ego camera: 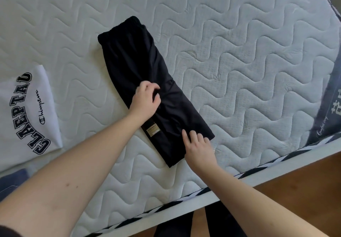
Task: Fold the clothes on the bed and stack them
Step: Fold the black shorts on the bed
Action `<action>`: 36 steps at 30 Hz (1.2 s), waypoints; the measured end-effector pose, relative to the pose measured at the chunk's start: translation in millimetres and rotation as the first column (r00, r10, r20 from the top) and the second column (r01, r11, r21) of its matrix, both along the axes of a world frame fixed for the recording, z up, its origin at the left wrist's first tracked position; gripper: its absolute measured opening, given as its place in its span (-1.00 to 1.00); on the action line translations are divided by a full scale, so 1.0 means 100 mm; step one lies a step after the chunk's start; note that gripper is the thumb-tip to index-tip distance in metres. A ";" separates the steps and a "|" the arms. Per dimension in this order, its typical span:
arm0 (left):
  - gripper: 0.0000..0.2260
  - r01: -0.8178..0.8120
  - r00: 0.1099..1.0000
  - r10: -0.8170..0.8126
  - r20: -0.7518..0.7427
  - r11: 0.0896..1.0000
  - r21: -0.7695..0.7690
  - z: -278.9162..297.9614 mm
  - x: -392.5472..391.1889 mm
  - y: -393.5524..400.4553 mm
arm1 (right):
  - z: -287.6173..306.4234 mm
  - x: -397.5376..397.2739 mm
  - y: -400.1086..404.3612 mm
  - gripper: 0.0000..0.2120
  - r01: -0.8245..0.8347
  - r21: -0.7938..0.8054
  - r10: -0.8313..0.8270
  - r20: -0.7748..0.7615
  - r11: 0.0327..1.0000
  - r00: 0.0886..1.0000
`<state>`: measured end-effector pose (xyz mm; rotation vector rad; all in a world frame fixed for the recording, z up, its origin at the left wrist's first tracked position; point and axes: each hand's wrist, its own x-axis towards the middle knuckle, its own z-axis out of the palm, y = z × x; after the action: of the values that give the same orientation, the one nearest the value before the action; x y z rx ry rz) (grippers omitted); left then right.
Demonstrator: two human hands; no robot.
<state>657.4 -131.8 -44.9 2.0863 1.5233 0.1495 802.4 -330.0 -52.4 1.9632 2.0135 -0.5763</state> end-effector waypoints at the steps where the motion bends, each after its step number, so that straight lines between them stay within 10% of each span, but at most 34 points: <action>1: -0.66 -0.115 0.993 0.115 0.022 0.993 -0.017 0.01 0.05 0.08 | 0.02 -0.01 0.01 -0.43 -0.003 0.060 0.002 0.016 0.998 1.000; 7: -0.33 -0.490 0.831 0.550 0.077 0.791 -0.367 0.00 0.36 0.59 | 0.02 0.09 0.23 -0.72 0.291 0.305 -0.216 -0.258 0.907 0.942; 12: -0.25 -0.501 0.772 0.629 0.089 0.688 -0.525 -0.06 0.54 0.85 | -0.05 0.44 0.56 -0.45 0.560 -0.105 -0.562 -0.305 0.822 0.769; 18: -0.65 -0.441 0.637 0.746 0.192 0.558 -0.703 -0.08 0.65 1.03 | -0.14 0.63 0.69 -0.88 0.532 -0.248 -0.587 -0.357 0.809 0.727; 27: -0.50 -0.551 0.709 0.697 0.108 0.642 -0.533 -0.15 0.55 1.19 | -0.11 0.58 0.75 -0.59 0.556 -0.130 -0.545 -0.469 0.821 0.695; 31: -0.57 -0.431 0.764 0.634 0.121 0.640 -0.636 -0.21 0.64 1.34 | -0.18 0.64 0.86 -0.79 0.597 -0.214 -0.613 -0.493 0.773 0.617; 36: -0.66 -0.425 0.607 0.773 0.186 0.513 -0.746 -0.18 0.72 1.35 | -0.23 0.90 0.85 -0.78 0.705 -0.334 -0.749 -0.512 0.625 0.421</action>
<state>729.1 3.2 -62.8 0.7683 1.6084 0.3554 892.3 -245.3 -75.8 2.8409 1.1676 -1.6542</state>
